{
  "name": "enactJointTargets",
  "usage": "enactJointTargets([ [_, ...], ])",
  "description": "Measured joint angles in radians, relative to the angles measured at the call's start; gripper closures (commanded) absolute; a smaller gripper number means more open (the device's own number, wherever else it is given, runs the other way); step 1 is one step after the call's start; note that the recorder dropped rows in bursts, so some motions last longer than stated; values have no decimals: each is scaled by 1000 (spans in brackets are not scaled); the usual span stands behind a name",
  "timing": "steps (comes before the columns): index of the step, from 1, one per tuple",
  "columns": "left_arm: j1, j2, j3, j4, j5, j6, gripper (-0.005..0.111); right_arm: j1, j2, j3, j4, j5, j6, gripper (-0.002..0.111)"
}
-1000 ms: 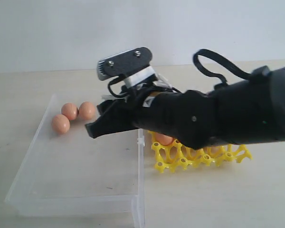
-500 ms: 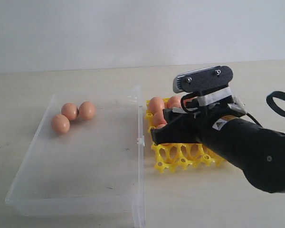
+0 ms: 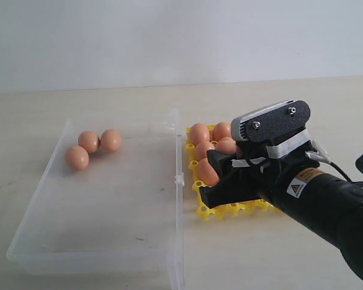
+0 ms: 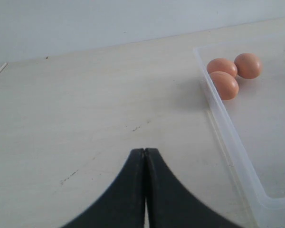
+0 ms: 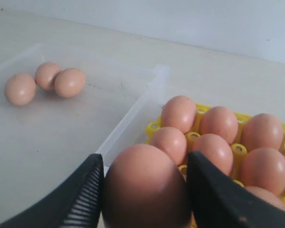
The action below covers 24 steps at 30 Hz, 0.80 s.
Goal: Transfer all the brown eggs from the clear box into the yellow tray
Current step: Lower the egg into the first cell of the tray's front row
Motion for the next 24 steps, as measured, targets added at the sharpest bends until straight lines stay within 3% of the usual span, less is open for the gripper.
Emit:
enactJointTargets([
  [11,0,0,0,0,0,0,107,0,0,8,-24,-51,11,108],
  [19,0,0,0,0,0,0,107,0,-14,8,-5,121,4,108],
  [24,0,0,0,0,0,0,107,-34,-58,-63,65,356,-92,108],
])
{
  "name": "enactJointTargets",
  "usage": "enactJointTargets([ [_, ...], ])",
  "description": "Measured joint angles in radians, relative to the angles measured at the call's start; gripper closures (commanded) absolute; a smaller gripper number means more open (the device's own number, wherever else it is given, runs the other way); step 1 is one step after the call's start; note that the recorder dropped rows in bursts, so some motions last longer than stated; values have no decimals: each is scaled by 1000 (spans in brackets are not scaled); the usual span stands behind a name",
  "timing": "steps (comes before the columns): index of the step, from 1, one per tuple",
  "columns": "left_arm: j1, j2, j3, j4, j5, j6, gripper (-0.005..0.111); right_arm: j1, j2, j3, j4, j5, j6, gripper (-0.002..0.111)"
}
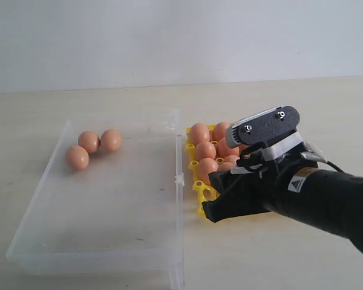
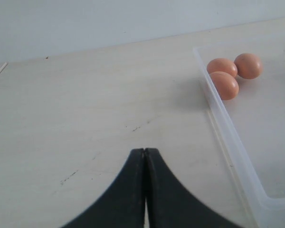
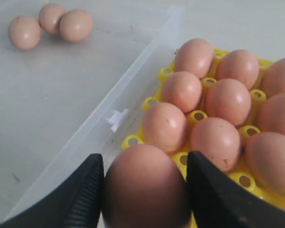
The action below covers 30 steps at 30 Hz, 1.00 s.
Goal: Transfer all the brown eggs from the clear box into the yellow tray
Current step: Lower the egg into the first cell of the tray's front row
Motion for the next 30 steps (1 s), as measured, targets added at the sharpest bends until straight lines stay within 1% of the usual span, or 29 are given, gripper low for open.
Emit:
enactJointTargets([
  [8,0,0,0,0,0,0,107,-68,-16,-173,6,371,-24,108],
  [13,0,0,0,0,0,0,107,-113,15,-262,-76,551,26,108],
  [17,0,0,0,0,0,0,107,-132,46,-298,-113,570,50,108],
  [21,0,0,0,0,0,0,107,-134,92,-303,-117,511,57,108],
  [24,0,0,0,0,0,0,107,-134,143,-303,-120,420,57,108],
  [30,0,0,0,0,0,0,107,-134,209,-275,-120,411,57,108],
])
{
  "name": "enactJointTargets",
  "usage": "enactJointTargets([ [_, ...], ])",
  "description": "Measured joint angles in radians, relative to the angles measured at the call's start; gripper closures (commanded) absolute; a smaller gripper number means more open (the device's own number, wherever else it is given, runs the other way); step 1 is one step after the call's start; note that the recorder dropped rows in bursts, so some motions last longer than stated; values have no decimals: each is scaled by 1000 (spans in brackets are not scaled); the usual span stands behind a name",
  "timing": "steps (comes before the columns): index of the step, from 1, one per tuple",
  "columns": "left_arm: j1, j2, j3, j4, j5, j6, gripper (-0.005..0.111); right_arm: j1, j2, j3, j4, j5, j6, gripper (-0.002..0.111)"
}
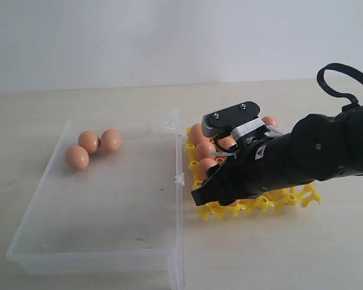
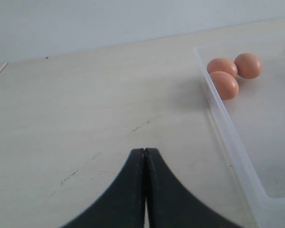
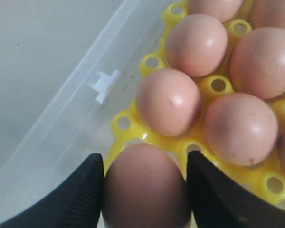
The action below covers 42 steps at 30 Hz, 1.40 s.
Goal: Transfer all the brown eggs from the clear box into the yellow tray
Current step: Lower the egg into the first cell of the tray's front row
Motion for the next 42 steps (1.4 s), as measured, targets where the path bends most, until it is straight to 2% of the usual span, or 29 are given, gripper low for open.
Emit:
enactJointTargets([
  [10,0,0,0,0,0,0,107,0,4,2,0,-87,13,108],
  [42,0,0,0,0,0,0,107,16,48,2,0,-131,51,108],
])
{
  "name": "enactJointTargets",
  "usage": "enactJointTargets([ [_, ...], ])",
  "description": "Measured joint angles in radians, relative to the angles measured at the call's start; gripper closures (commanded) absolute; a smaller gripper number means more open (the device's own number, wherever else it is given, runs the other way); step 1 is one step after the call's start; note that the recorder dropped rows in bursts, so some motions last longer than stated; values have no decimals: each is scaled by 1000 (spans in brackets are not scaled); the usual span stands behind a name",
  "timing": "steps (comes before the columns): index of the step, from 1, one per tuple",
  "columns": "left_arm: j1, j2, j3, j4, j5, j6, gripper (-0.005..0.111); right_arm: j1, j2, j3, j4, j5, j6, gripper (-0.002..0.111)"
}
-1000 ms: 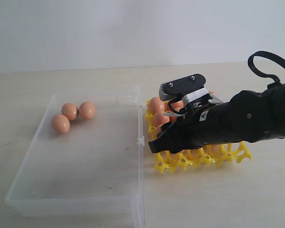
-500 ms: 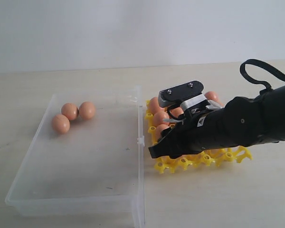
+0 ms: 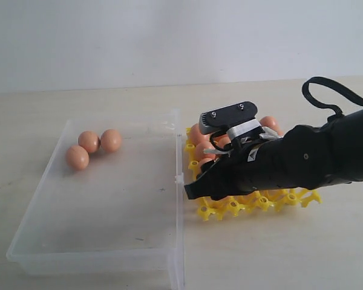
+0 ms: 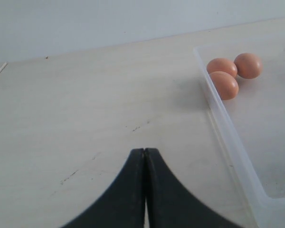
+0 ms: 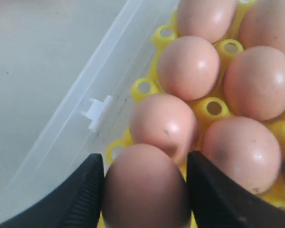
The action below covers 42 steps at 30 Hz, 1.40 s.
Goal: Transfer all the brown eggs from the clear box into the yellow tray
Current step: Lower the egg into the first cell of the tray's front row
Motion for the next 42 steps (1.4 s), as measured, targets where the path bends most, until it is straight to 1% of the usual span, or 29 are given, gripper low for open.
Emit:
enactJointTargets([
  [3,0,0,0,0,0,0,107,14,0,0,0,-10,2,108],
  [38,0,0,0,0,0,0,107,14,36,0,0,-33,10,108],
  [40,0,0,0,0,0,0,107,14,36,0,0,-35,10,106],
  [42,0,0,0,0,0,0,107,14,36,0,0,-35,10,99],
])
